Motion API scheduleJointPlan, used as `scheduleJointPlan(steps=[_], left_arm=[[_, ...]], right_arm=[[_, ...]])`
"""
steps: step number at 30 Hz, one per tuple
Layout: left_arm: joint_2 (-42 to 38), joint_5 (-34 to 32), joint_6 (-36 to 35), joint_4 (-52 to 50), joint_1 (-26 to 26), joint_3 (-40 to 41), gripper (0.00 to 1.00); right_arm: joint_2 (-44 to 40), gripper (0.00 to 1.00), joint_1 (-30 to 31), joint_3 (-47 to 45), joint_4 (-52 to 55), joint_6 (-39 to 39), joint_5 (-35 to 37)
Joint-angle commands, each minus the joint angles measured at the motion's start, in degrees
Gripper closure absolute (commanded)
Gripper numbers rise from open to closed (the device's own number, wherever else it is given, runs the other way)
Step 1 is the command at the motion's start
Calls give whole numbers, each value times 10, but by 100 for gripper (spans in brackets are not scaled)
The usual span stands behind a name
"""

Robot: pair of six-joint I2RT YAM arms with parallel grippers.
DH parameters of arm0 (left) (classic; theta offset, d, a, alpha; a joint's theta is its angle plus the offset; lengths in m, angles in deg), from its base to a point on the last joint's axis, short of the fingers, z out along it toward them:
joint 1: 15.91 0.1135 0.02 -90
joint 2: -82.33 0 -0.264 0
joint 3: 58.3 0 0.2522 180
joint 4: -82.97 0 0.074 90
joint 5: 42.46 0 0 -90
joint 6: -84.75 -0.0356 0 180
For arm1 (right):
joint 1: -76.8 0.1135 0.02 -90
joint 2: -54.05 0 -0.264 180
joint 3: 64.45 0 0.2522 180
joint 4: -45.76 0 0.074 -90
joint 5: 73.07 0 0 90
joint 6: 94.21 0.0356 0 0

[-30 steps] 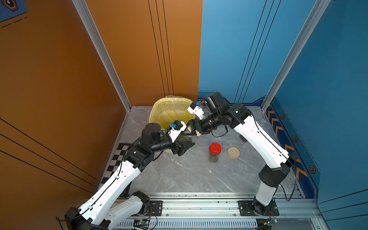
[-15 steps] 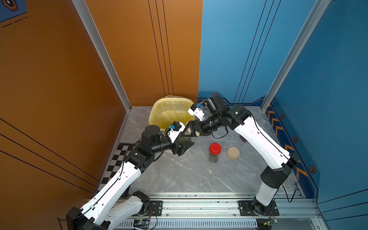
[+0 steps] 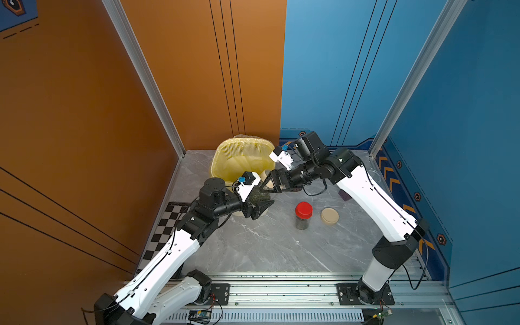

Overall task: Empty moldy tea leaves from jars
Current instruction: Unscrew the lid from the jar.

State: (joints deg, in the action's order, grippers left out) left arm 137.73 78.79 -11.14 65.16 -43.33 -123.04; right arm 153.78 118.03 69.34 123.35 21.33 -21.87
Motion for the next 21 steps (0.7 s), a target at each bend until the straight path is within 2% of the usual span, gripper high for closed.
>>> scheduleJointPlan(steps=[1, 21], left_arm=[[-17, 4, 11, 36, 5, 0, 39], [-28, 22, 10, 4, 3, -3, 38]], right_arm=[[-23, 0, -3, -3, -18, 6, 9], [-21, 0, -6, -2, -37, 4, 33]])
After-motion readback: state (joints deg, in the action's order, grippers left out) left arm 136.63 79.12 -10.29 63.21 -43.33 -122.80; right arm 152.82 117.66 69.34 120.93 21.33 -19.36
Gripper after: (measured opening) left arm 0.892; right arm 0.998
